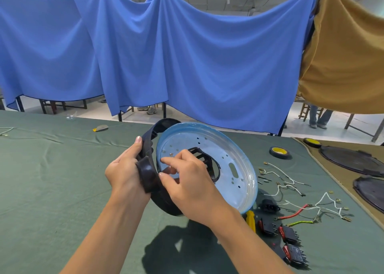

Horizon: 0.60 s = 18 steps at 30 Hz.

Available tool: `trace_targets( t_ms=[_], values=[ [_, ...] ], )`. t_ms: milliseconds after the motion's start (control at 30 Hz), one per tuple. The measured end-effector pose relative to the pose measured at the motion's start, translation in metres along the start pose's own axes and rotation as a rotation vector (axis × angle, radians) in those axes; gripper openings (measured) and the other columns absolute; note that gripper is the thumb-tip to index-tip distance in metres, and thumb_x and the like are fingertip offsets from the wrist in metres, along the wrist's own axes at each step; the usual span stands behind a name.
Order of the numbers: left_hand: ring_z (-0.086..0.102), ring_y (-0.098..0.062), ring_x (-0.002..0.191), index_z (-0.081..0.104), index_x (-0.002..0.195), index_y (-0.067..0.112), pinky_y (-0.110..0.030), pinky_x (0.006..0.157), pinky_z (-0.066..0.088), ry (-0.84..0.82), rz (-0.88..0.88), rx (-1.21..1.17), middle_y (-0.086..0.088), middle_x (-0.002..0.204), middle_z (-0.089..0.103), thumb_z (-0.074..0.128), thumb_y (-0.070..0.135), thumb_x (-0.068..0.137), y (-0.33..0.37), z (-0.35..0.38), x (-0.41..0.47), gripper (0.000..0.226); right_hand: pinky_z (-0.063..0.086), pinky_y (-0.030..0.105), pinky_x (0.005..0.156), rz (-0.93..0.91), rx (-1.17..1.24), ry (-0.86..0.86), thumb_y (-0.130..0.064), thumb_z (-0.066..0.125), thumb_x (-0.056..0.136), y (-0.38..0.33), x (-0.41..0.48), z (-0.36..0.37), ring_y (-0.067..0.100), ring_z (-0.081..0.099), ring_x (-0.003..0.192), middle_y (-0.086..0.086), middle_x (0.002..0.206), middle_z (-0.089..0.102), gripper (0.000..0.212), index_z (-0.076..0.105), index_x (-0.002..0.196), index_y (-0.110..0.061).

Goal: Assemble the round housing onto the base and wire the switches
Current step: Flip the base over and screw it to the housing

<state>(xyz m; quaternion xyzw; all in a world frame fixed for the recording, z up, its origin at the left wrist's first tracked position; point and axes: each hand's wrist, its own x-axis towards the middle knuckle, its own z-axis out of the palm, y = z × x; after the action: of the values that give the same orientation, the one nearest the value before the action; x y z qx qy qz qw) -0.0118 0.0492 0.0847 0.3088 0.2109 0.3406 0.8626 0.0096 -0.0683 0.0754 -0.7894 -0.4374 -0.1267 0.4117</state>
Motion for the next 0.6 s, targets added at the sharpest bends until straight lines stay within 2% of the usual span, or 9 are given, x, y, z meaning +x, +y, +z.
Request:
trace_targets(
  t_ms=[67, 133, 200, 267, 333, 433, 500, 600],
  values=[
    [0.067, -0.013, 0.05, 0.067, 0.083, 0.001, -0.021, 0.044, 0.051, 0.016, -0.022, -0.014, -0.008, 0.073, 0.072, 0.07, 0.014, 0.089, 0.0, -0.004, 0.003, 0.015, 0.046, 0.027, 0.088, -0.007, -0.012, -0.018, -0.02, 0.059, 0.092, -0.001, 0.001, -0.001, 0.016, 0.051, 0.097, 0.001, 0.099, 0.049, 0.037, 0.06, 0.129, -0.012],
    [0.069, -0.012, 0.059, 0.067, 0.083, 0.003, -0.02, 0.046, 0.05, 0.02, -0.056, 0.013, -0.011, 0.086, 0.072, 0.07, 0.015, 0.089, 0.002, -0.011, 0.01, 0.013, 0.048, 0.025, 0.086, -0.025, -0.038, 0.005, -0.018, 0.061, 0.09, 0.0, 0.002, -0.001, 0.015, 0.054, 0.096, 0.0, 0.098, 0.05, 0.038, 0.061, 0.129, -0.013],
    [0.07, -0.013, 0.069, 0.066, 0.086, 0.006, -0.022, 0.052, 0.052, 0.024, -0.109, 0.079, -0.011, 0.091, 0.071, 0.071, 0.015, 0.088, 0.005, -0.019, 0.019, 0.01, 0.046, 0.017, 0.08, -0.018, -0.058, 0.05, -0.017, 0.063, 0.088, 0.003, 0.002, -0.003, 0.013, 0.056, 0.091, -0.002, 0.094, 0.05, 0.035, 0.065, 0.123, -0.014],
    [0.071, -0.014, 0.07, 0.064, 0.091, 0.008, -0.026, 0.054, 0.052, 0.044, -0.156, 0.143, -0.012, 0.091, 0.072, 0.071, 0.013, 0.088, 0.01, -0.027, 0.028, 0.009, 0.04, 0.008, 0.073, 0.011, -0.048, 0.093, -0.017, 0.065, 0.086, 0.005, 0.001, -0.004, 0.011, 0.054, 0.086, -0.003, 0.089, 0.052, 0.033, 0.068, 0.118, -0.016],
    [0.071, -0.016, 0.072, 0.064, 0.097, 0.009, -0.03, 0.058, 0.051, 0.055, -0.185, 0.199, -0.013, 0.093, 0.072, 0.072, 0.015, 0.087, 0.013, -0.033, 0.033, 0.014, 0.038, 0.007, 0.071, 0.026, -0.042, 0.121, -0.017, 0.066, 0.085, 0.006, -0.001, -0.004, 0.009, 0.052, 0.083, -0.004, 0.086, 0.053, 0.033, 0.07, 0.117, -0.018],
    [0.072, -0.02, 0.075, 0.066, 0.097, 0.009, -0.034, 0.067, 0.055, 0.06, -0.173, 0.315, -0.011, 0.087, 0.074, 0.081, 0.037, 0.077, 0.016, -0.038, 0.035, 0.037, 0.046, 0.02, 0.076, 0.019, -0.043, 0.098, -0.017, 0.066, 0.085, 0.004, -0.001, 0.0, 0.011, 0.052, 0.083, -0.002, 0.085, 0.054, 0.032, 0.07, 0.117, -0.019],
    [0.073, -0.02, 0.07, 0.065, 0.091, 0.007, -0.038, 0.075, 0.058, 0.063, -0.159, 0.368, -0.01, 0.08, 0.075, 0.085, 0.046, 0.068, 0.017, -0.04, 0.034, 0.049, 0.048, 0.021, 0.075, 0.012, -0.053, 0.077, -0.017, 0.065, 0.086, 0.003, -0.001, 0.001, 0.01, 0.052, 0.082, -0.001, 0.085, 0.054, 0.032, 0.07, 0.117, -0.018],
    [0.072, -0.018, 0.061, 0.062, 0.084, 0.007, -0.04, 0.074, 0.059, 0.064, -0.112, 0.38, -0.006, 0.068, 0.072, 0.088, 0.038, 0.067, 0.017, -0.042, 0.031, 0.044, 0.048, 0.02, 0.075, 0.014, -0.064, 0.064, -0.015, 0.065, 0.086, 0.004, 0.0, 0.001, 0.01, 0.052, 0.081, -0.001, 0.084, 0.054, 0.031, 0.071, 0.116, -0.018]
  ],
)
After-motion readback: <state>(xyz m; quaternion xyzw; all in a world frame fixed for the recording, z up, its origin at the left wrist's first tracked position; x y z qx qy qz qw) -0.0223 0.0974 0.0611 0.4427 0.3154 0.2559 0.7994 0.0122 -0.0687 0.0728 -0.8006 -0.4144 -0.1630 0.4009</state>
